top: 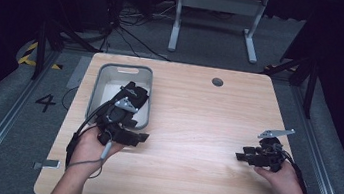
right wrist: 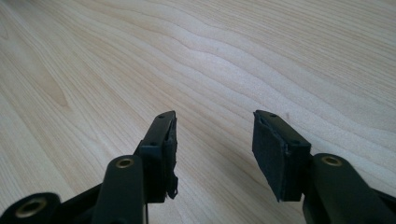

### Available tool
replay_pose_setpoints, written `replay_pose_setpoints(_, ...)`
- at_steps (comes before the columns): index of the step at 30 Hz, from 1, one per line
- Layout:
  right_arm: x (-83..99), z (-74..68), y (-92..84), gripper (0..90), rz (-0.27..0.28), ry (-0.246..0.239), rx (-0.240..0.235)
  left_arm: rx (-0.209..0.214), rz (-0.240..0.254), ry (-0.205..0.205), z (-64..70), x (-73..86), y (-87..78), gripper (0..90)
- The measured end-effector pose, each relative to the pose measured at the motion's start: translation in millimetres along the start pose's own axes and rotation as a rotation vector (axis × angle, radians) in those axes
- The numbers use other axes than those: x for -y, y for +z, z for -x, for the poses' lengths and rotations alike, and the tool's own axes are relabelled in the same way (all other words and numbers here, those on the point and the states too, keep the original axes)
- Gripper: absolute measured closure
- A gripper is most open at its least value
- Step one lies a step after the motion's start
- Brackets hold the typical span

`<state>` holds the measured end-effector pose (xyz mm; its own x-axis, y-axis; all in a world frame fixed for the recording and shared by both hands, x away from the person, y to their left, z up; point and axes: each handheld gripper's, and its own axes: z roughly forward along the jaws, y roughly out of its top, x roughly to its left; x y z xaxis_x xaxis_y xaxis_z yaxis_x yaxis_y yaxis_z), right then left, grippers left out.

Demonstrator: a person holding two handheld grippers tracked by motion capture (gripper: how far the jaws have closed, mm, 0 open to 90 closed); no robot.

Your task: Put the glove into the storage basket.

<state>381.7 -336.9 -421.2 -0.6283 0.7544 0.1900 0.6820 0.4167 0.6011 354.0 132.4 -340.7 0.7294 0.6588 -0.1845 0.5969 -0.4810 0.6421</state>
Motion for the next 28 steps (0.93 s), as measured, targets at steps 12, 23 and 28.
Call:
replay_pose_setpoints(12,6.0,-0.5,4.5,49.8,0.0,-0.02,-0.003,0.005,-0.056,-0.029,-8.8,39.5,31.7,37.2)
replay_pose_setpoints(23,12.7,1.4,13.3,49.7,0.006,-0.053,0.018,0.001,-0.046,-0.001,-16.1,66.2,63.4,38.6)
replay_pose_setpoints(28,13.2,0.1,15.9,48.7,0.022,-0.083,0.032,-0.021,-0.036,-0.024,-23.0,71.2,66.0,38.8)
